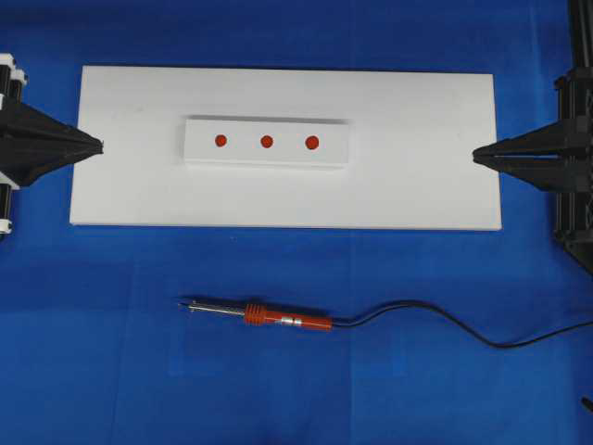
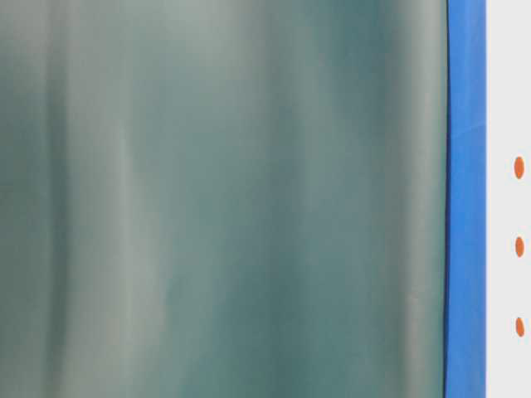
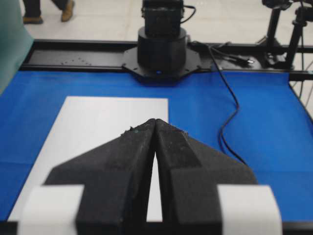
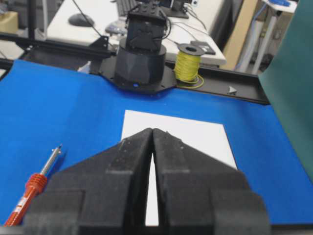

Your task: Touch the tip of the soldering iron to the mark.

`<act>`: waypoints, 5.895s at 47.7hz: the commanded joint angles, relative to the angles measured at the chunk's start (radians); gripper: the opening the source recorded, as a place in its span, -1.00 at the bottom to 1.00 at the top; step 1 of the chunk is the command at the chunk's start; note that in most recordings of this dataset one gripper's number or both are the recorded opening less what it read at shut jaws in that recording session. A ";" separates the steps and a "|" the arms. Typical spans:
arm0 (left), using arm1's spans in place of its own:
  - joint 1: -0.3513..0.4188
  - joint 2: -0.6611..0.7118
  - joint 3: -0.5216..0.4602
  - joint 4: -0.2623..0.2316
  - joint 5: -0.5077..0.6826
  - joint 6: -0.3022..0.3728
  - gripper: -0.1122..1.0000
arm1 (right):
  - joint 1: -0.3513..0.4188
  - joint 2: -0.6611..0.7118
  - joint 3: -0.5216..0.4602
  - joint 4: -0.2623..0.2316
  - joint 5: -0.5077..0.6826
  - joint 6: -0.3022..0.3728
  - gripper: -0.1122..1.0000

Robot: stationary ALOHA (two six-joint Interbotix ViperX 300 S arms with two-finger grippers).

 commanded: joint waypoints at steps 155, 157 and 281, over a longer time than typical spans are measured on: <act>-0.008 -0.031 0.029 0.002 0.020 -0.006 -0.80 | 0.376 1.321 -0.589 0.561 -0.256 0.038 -0.68; -0.008 -0.031 0.029 0.003 0.020 -0.006 -0.80 | 0.373 1.307 -0.586 0.561 -0.255 0.037 -0.68; -0.008 -0.044 0.029 0.002 0.020 -0.005 -0.80 | -0.235 0.818 -0.644 0.256 0.482 -0.337 -0.68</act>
